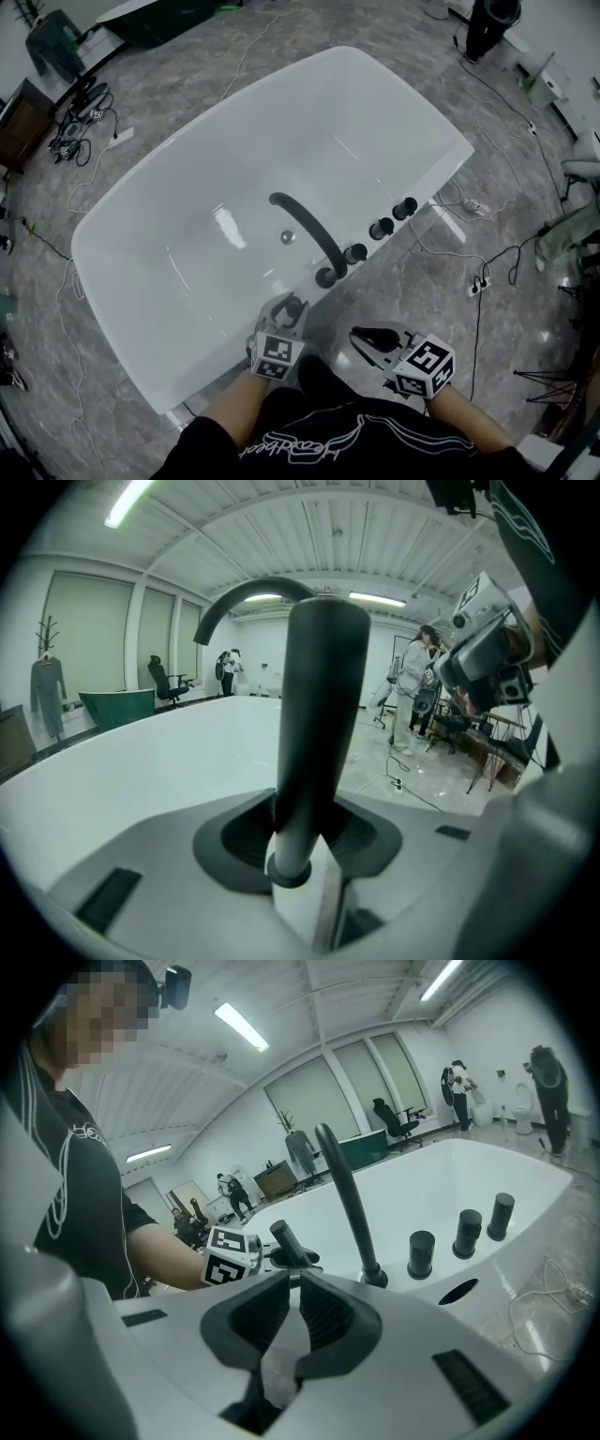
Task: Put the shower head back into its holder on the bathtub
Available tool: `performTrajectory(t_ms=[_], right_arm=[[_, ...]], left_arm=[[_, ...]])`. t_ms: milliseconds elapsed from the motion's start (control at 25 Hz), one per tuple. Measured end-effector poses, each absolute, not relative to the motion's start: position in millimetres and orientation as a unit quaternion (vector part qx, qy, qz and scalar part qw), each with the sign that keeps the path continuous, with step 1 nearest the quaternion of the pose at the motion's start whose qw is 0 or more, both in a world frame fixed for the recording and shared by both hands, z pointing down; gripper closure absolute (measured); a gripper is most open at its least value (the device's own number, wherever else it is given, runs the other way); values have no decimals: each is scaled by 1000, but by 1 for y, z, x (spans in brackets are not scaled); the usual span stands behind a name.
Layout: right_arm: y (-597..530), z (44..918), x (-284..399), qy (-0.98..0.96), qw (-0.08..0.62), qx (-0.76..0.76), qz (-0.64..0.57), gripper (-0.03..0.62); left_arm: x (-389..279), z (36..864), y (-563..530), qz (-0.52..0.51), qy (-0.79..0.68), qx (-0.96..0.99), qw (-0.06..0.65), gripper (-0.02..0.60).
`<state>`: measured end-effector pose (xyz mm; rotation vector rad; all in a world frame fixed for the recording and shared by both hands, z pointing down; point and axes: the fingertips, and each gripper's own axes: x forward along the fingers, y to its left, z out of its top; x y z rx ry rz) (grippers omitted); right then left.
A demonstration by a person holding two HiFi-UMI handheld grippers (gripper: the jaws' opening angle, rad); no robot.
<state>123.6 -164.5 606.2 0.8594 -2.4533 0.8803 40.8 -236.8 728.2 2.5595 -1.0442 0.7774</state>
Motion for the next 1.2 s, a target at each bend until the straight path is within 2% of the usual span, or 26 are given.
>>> performTrajectory(t_ms=[80,160,280,440,600,680,800,920,1200], right_arm=[[-166,603,118,-879,191,308,310,553],[-167,597,114,-881,180,313,306,553],[-168,579,111,-885,151,323,299,553],[-163,549,101,-893,143,331,268,553],[-144,510,82,-907,139,330,224,553],[-126,489,72,-913,129,325,210,553],[-96,460,56,-919,125,320,191,553],[-69,434,37,-926,114,318,170,559],[-36,415,3,-936,88,295,169,579]], left_arm=[[40,728,-235,276,-352,884,136,448],[36,725,-233,276,-349,885,135,406],[29,711,-225,273,-339,890,137,382],[12,663,-207,241,-321,900,167,382],[-15,589,-181,218,-319,908,163,385],[-23,552,-156,202,-299,918,166,425],[-28,495,-117,161,-286,926,188,567],[-26,451,-77,134,-253,936,205,577],[-31,409,-40,113,-237,950,170,577]])
